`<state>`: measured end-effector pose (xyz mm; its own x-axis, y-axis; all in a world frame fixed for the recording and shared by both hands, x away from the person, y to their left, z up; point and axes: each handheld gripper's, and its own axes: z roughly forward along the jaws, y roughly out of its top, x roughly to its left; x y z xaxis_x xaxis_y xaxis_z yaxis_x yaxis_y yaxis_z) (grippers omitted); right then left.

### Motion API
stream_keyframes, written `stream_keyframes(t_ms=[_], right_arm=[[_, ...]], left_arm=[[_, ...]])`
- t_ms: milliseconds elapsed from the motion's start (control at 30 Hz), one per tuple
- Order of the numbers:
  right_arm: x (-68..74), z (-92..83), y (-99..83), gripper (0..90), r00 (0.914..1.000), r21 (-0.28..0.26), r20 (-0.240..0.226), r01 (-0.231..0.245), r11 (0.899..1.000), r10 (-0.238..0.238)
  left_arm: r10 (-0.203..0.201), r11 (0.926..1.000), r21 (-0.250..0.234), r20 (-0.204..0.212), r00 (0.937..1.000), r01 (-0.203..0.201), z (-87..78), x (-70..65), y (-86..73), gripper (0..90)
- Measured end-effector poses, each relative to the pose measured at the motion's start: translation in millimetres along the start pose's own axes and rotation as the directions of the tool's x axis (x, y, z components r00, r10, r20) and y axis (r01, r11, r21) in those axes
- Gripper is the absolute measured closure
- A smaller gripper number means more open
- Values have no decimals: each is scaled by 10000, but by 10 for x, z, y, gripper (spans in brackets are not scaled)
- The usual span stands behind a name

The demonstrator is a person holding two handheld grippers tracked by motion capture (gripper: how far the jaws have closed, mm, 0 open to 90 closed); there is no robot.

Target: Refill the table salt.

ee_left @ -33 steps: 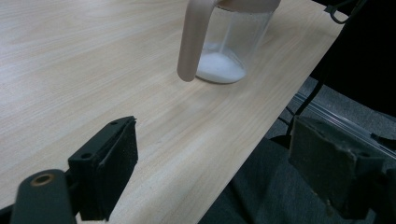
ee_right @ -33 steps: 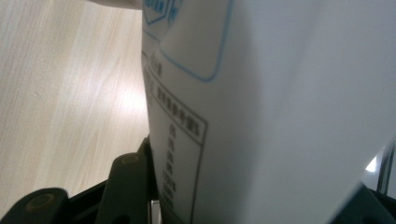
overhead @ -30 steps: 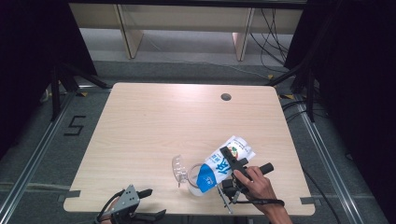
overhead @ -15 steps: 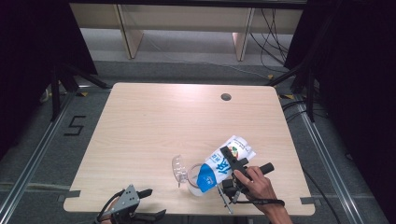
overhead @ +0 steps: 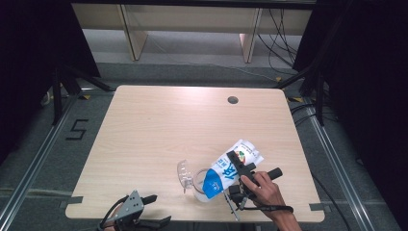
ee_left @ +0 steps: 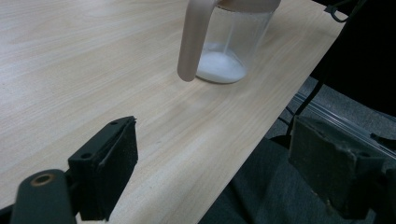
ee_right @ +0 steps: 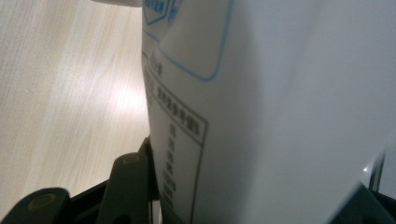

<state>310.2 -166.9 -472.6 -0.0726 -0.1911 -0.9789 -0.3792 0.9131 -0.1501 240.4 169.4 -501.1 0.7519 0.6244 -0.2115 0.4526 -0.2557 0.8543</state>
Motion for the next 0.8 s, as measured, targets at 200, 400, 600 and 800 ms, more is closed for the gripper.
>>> stream_keyframes(t_ms=[200,400,600,800], right_arm=[[-34,10,5,535,9986,-313,316,436,9986,-426],[1,-10,16,542,9998,-24,124,122,9999,-121],[4,-7,20,544,10000,-60,12,92,9999,-92],[17,-13,16,546,9998,41,3,-208,9998,208]], left_arm=[[-6,10000,20,-10,10000,6,-1,-2,1,151],[294,9992,279,-123,9995,-291,-11,24,2,151],[292,9992,273,-126,9995,-288,-13,21,3,151],[293,9992,276,-124,9995,-289,-13,20,2,151]])
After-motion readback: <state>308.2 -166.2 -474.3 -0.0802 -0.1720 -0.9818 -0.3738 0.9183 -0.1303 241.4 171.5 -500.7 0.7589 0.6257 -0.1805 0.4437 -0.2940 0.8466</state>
